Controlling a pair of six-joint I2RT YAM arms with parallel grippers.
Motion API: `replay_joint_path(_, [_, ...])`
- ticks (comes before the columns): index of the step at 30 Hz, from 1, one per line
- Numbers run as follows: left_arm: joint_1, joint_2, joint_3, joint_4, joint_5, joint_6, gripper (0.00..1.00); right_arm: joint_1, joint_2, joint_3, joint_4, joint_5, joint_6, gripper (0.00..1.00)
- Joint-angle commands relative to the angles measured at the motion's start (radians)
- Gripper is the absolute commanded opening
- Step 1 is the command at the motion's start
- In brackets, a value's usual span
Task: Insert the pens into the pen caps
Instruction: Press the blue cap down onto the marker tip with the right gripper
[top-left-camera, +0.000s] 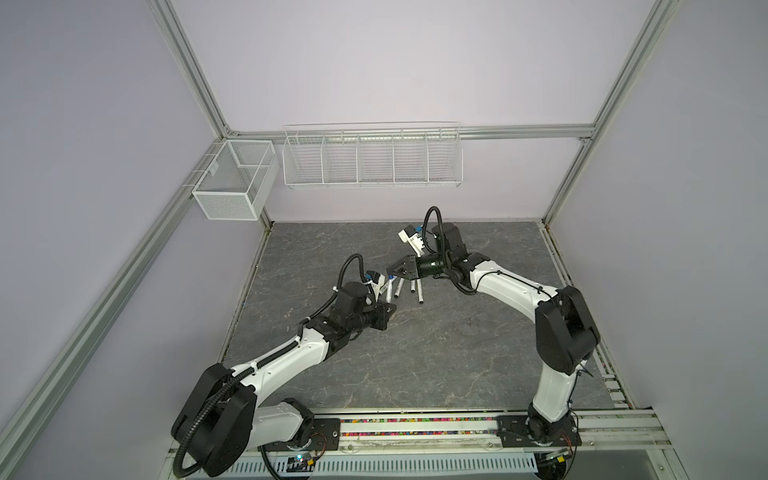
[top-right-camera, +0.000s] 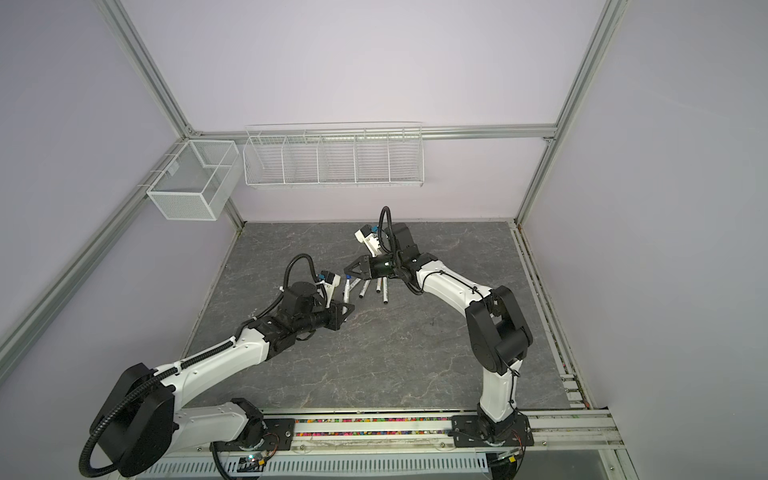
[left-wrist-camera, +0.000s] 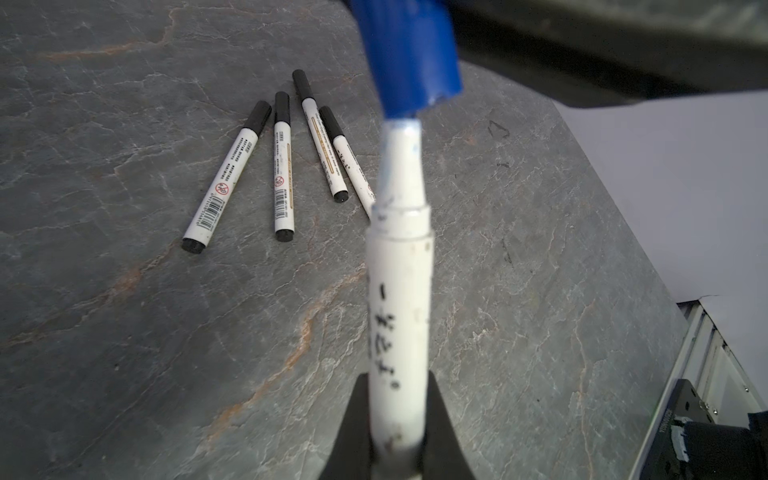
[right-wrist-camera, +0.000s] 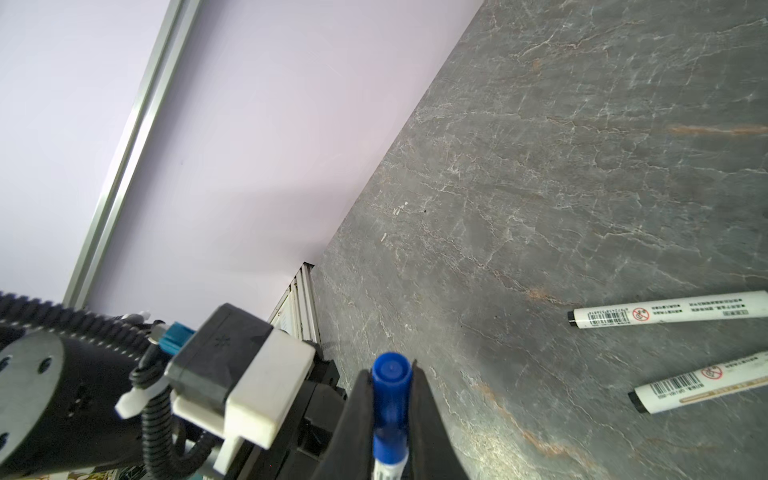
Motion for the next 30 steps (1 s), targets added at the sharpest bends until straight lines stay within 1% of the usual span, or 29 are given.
replay_joint_path(1, [0.026,0.019,0.041,0.078,-0.053,-0.041,0.0,0.008,-0.033,-0.022,-0.007,-0.096,0.022,0.11])
replay_joint_path(9, [0.032,0.007,0.052,0.098,-0.036,-0.035,0.0,0.003,-0.021,-0.018,-0.026,-0.071,0.021,0.11])
replay_joint_path(21, [0.032,-0.001,0.049,0.108,-0.006,-0.035,0.0,0.023,0.01,0.03,-0.112,-0.01,-0.051,0.12])
replay_joint_path(30, [0.032,-0.002,0.045,0.122,-0.004,-0.038,0.0,0.031,0.018,0.058,-0.149,0.051,-0.076,0.12])
